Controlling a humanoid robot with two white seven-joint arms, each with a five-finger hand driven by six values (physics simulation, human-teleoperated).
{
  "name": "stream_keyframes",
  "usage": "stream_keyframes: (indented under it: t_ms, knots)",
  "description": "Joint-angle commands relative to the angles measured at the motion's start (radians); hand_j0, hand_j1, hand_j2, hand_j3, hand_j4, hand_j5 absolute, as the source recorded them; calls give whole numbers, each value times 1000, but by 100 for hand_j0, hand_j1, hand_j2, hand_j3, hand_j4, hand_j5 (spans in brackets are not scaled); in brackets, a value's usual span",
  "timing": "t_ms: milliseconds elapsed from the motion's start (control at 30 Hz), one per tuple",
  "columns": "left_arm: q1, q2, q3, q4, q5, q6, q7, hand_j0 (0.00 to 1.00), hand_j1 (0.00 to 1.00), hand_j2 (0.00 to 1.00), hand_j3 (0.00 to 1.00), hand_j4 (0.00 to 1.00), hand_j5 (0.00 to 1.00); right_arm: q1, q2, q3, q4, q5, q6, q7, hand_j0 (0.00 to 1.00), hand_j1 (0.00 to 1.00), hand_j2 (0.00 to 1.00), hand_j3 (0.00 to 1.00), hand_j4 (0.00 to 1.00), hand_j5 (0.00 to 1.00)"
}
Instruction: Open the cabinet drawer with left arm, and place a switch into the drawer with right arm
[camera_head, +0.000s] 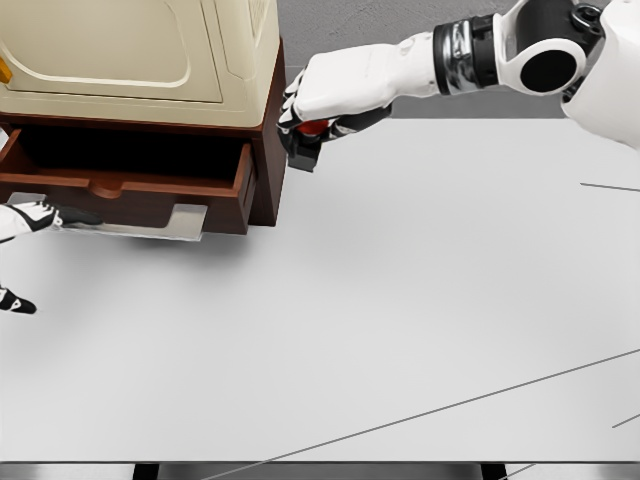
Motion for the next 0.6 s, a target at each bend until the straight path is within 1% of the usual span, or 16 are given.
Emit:
stream_keyframes:
  t_ms: [0,67,167,300,400,567]
  knots:
    - [1,15,3,-2,8,2,19,100,100,100,100,100,100,0,3,-3,2,-5,3,-1,51,51,51,51,51,51]
    - [1,15,31,-1,9,2,19,100,100,100,100,100,100,0,11,-10,2,-5,3,-1,51,51,51,51,51,51]
    - [-2,1,46,1,15,2,19,100,100,100,100,100,100,0,22,-16,2,-5,3,-1,51,51,51,51,51,51]
    - [5,-23,43,7,15,2,19,100,100,100,100,100,100,0,36,-18,4,-5,3,-1,51,51,51,51,51,51]
    - [7,-17,54,4,15,2,19,100,100,100,100,100,100,-2,39,-26,2,-7,3,-1,51,51,51,51,51,51]
    - [16,-9,51,1,15,2,19,100,100,100,100,100,100,2,40,-26,1,-5,3,-1,51,51,51,51,51,51]
